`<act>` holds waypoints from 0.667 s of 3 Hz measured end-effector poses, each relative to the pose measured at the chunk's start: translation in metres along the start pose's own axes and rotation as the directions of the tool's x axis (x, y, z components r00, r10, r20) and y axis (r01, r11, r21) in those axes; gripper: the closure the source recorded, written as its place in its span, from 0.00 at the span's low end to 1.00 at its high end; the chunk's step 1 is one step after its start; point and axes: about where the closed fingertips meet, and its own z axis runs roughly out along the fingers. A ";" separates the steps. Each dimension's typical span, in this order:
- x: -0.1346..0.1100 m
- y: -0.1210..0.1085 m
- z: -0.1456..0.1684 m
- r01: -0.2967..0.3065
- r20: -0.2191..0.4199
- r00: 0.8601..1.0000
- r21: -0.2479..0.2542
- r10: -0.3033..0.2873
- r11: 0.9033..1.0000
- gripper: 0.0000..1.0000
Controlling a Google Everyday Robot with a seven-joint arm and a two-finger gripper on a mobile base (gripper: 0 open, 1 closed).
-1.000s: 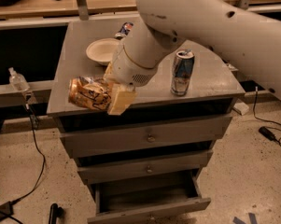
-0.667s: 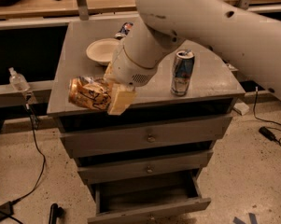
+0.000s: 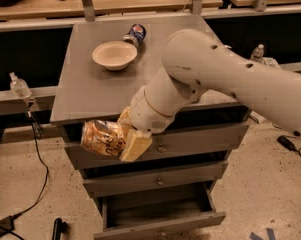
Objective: Place orange can into bottom drawer
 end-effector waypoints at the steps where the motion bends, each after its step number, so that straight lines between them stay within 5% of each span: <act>1: 0.015 0.034 0.037 -0.033 0.087 0.995 -0.051 0.038 0.998 1.00; 2: 0.032 0.068 0.078 -0.078 0.172 0.981 -0.098 0.094 0.992 1.00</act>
Offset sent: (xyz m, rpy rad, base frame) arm -0.0860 0.0039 -0.1529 0.2605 0.2635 -0.0204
